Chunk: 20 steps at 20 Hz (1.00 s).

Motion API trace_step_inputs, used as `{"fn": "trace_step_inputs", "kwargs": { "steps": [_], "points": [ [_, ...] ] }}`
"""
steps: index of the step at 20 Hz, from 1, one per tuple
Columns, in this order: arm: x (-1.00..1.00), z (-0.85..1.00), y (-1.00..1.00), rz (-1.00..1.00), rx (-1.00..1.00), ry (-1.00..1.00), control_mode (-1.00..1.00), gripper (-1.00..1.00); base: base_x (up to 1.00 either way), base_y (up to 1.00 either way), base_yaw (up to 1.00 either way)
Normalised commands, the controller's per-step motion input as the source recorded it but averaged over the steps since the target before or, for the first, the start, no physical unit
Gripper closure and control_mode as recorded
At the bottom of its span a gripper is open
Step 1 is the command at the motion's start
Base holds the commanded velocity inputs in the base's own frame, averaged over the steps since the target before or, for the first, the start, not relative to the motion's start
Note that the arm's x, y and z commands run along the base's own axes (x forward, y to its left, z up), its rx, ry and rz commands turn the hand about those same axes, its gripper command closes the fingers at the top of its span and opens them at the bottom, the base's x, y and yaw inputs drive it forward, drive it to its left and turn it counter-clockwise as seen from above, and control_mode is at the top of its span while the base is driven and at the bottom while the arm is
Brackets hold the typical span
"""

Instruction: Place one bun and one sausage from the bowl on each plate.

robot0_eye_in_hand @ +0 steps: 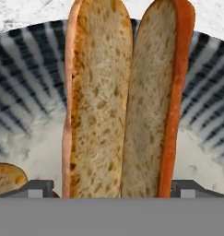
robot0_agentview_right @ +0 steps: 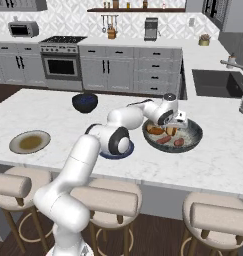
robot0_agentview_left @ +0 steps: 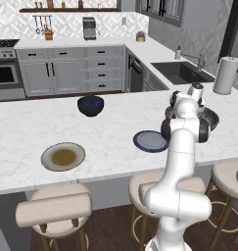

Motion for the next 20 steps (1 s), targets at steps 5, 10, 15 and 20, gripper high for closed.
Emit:
{"fn": "trace_step_inputs", "kwargs": {
  "steps": [5,10,15,20],
  "points": [
    [0.19,-0.07,0.00,0.00,0.00,0.00,-1.00,-1.00,0.00,0.00,0.00],
    [0.07,-0.05,0.00,0.00,0.00,0.00,-1.00,1.00,0.00,0.00,0.00],
    [0.00,0.03,0.00,0.00,0.00,0.00,-1.00,1.00,0.00,0.00,0.00],
    [-0.62,0.57,0.07,-0.04,0.00,-0.01,-1.00,1.00,0.00,0.00,0.00]
  ]
}}
